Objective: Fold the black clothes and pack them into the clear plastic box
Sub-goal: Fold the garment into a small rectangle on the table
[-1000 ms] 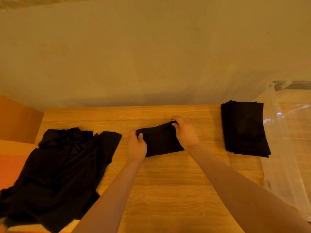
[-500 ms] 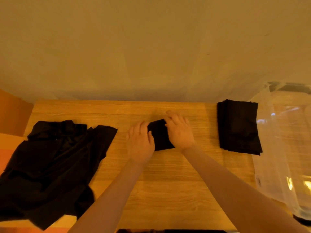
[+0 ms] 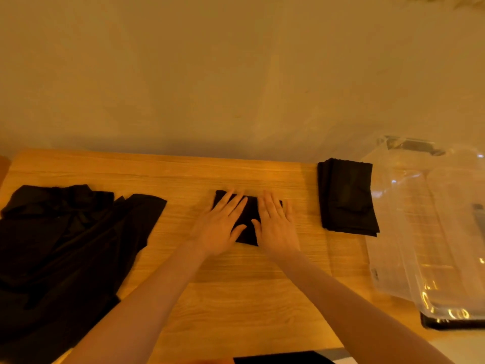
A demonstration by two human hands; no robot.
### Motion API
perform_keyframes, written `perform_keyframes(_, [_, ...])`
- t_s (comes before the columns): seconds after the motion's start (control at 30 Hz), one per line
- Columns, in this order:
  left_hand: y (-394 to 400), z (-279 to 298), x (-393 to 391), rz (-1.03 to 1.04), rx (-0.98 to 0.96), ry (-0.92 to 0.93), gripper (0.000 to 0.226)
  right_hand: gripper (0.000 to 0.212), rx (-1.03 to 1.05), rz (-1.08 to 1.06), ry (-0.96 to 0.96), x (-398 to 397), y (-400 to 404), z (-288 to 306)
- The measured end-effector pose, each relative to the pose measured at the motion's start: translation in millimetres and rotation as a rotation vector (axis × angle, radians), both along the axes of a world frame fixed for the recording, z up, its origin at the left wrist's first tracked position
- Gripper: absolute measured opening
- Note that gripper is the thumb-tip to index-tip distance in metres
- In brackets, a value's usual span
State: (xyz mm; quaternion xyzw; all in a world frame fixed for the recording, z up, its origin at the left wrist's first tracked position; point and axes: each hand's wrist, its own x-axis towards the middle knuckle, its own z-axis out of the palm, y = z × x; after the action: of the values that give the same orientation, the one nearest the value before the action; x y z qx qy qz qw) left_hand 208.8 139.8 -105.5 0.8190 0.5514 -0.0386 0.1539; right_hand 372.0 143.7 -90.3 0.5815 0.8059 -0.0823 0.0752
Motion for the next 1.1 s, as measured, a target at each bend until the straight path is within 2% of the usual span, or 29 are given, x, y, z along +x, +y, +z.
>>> perform_keyframes(0.1, [-5.8,0.0,-0.4,-0.118,-0.018,0.005,0.081,0.058,-0.065,0.205,0.091,5.7,-0.5,-3.2])
perform_keyframes(0.17, [-8.1,2.1,-2.5,-0.087,0.020,0.038,0.080,0.068,-0.102,0.171,0.114,13.5,-9.3,-11.4])
perform_keyframes(0.27, [-13.9,8.3,1.5,0.089,0.018,0.065,0.062,0.075,-0.097,0.034,0.070,24.2,-31.9,-11.7])
perform_keyframes(0.37, [-26.8,9.2,10.0,0.328,0.032,0.031,0.060,0.081,-0.124,-0.057,0.066,30.1,-54.6,-8.8])
perform_keyframes(0.43, [-38.6,11.1,17.3,0.412,0.098,0.006,0.059,0.075,-0.084,-0.116,0.002,26.6,-60.4,-3.9])
perform_keyframes(0.5, [-50.1,7.4,27.1,0.359,0.104,-0.051,0.058,0.063,-0.030,-0.139,0.014,18.4,-55.9,2.7])
perform_keyframes(0.57, [-53.5,1.9,33.6,0.350,0.001,-0.136,0.060,0.056,-0.013,-0.043,0.065,15.2,-48.4,6.3])
perform_keyframes(0.63, [-47.6,0.4,29.8,0.374,-0.035,-0.221,0.059,0.055,-0.059,0.090,0.096,18.9,-42.4,1.9])
perform_keyframes(0.73, [-38.2,2.7,18.7,0.353,-0.076,-0.285,0.058,0.063,-0.154,0.067,0.097,30.7,-50.8,-8.2])
perform_keyframes(0.87, [-39.4,2.7,32.6,0.303,-0.007,-0.194,0.065,0.077,-0.154,-0.105,0.138,42.2,-84.4,-15.0])
perform_keyframes(0.97, [-58.7,0.7,65.1,0.128,0.058,-0.082,0.068,0.089,-0.170,-0.238,0.163,56.3,-108.6,-15.6])
perform_keyframes(1.1, [-91.7,-9.6,93.9,0.034,0.047,-0.009,0.066,0.078,-0.149,-0.414,0.184,81.1,-135.5,-15.8])
